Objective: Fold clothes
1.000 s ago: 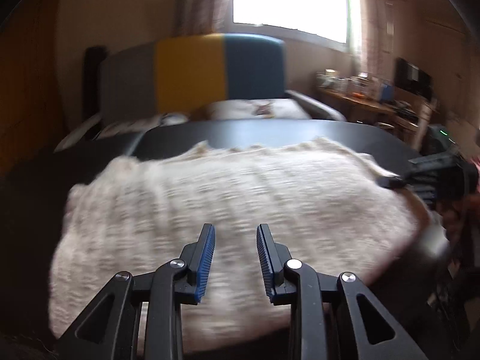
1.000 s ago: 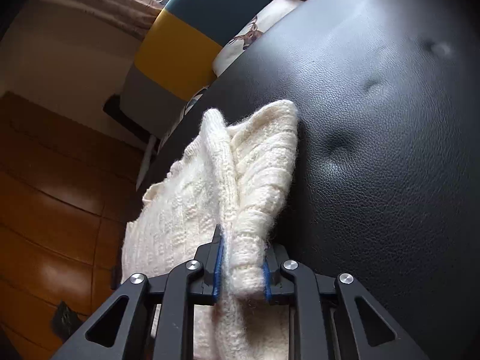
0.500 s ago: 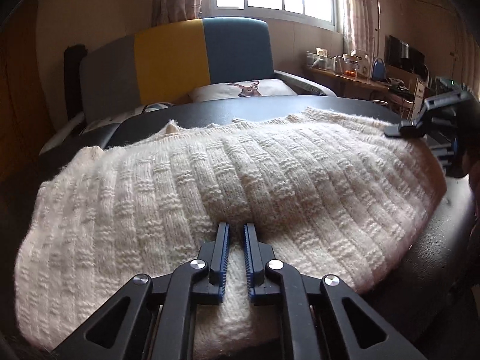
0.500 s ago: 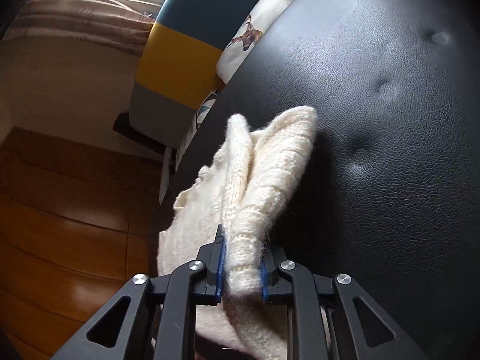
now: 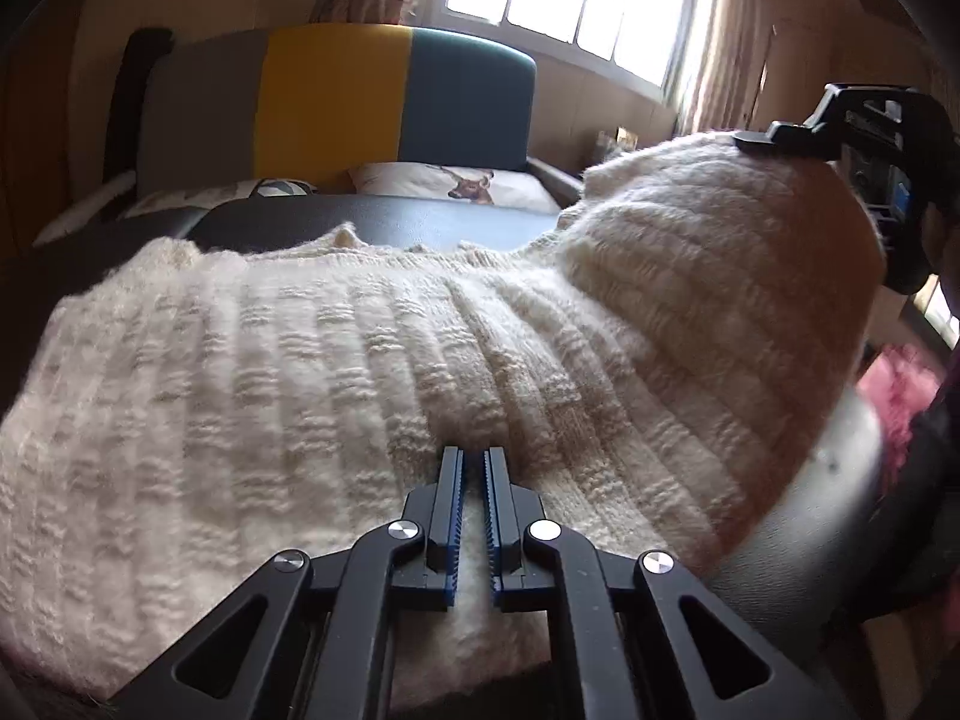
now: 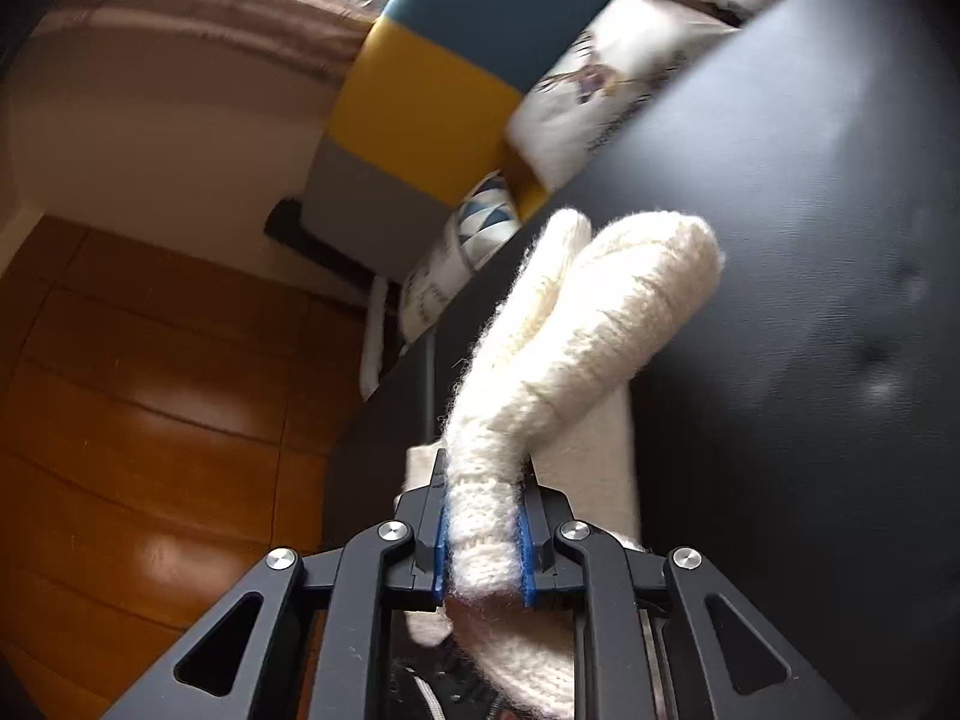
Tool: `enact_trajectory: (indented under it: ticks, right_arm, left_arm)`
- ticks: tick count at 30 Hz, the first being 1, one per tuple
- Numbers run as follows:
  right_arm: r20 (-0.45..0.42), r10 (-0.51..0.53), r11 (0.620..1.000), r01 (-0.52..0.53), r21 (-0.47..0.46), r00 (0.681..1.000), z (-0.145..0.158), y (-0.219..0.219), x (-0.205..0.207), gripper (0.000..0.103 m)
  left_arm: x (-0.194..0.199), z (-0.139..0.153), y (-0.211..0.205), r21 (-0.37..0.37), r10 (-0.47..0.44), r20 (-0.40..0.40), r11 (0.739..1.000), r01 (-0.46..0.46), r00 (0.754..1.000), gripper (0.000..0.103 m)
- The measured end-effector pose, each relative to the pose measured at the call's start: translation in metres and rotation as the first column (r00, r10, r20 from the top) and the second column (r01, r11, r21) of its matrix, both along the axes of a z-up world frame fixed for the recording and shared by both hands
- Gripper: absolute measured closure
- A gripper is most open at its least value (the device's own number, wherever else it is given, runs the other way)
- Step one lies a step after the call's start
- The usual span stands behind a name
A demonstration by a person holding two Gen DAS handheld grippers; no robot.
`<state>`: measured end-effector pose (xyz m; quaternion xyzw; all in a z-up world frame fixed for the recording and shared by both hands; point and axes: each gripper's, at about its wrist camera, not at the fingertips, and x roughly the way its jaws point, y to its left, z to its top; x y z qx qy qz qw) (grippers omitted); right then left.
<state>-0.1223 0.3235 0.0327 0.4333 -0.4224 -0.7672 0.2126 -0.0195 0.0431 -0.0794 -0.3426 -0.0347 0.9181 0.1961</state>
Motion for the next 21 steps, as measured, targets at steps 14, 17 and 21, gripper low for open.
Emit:
enact_trajectory:
  ticks: [14, 17, 21]
  right_arm:
    - [0.012, 0.202, 0.979, -0.202, -0.019, 0.979, 0.021, -0.161, -0.033, 0.086]
    - [0.041, 0.271, 0.962, -0.272, 0.018, 0.962, 0.001, -0.217, -0.042, 0.086]
    - [0.120, 0.352, 0.927, -0.363, 0.091, 0.928, -0.044, -0.275, -0.039, 0.086]
  left_arm:
    - [0.000, -0.013, -0.157, 0.021, 0.247, 0.034, 0.969, -0.247, 0.969, 0.097]
    - [0.001, -0.019, -0.164, 0.084, 0.242, 0.044, 0.966, -0.245, 0.969, 0.097]
    - [0.005, -0.026, -0.171, 0.125, 0.229, 0.034, 0.965, -0.232, 0.973, 0.097]
